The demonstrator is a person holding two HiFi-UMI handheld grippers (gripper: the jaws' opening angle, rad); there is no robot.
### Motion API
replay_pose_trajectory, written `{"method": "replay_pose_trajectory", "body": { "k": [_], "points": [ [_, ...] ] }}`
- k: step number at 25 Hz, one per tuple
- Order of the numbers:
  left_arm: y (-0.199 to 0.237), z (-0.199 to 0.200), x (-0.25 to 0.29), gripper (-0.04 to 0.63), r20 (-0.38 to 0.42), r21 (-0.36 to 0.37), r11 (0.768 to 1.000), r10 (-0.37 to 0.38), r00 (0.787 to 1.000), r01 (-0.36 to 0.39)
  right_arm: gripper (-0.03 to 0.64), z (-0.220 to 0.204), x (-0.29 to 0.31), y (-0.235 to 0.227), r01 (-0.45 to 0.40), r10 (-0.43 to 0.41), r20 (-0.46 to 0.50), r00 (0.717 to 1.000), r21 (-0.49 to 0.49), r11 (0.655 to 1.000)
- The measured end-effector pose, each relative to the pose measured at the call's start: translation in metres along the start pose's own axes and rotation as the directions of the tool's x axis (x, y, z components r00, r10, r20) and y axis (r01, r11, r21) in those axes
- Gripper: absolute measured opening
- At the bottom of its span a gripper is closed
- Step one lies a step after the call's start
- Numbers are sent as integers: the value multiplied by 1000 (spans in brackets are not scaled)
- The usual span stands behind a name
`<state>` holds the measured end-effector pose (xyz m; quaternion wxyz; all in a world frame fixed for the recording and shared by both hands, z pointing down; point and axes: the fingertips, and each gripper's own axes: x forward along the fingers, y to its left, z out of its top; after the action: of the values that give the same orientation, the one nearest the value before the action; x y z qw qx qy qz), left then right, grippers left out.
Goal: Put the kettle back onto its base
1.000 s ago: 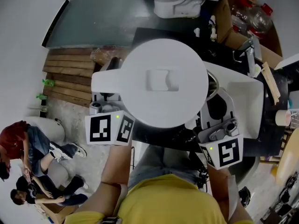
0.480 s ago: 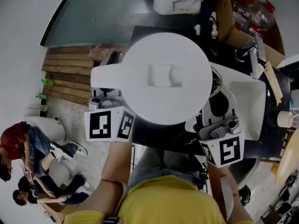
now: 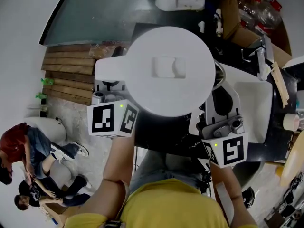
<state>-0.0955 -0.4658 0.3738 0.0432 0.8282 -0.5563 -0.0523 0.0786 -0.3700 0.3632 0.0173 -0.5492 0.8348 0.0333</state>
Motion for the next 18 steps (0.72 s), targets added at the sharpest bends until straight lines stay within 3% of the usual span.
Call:
{"method": "replay_pose_trajectory", "body": {
  "k": [18],
  "points": [
    [0, -29, 10, 41, -35, -2, 1000, -13, 999, 13, 3, -25, 2, -7, 34, -33, -55, 998, 12, 999]
  ]
}}
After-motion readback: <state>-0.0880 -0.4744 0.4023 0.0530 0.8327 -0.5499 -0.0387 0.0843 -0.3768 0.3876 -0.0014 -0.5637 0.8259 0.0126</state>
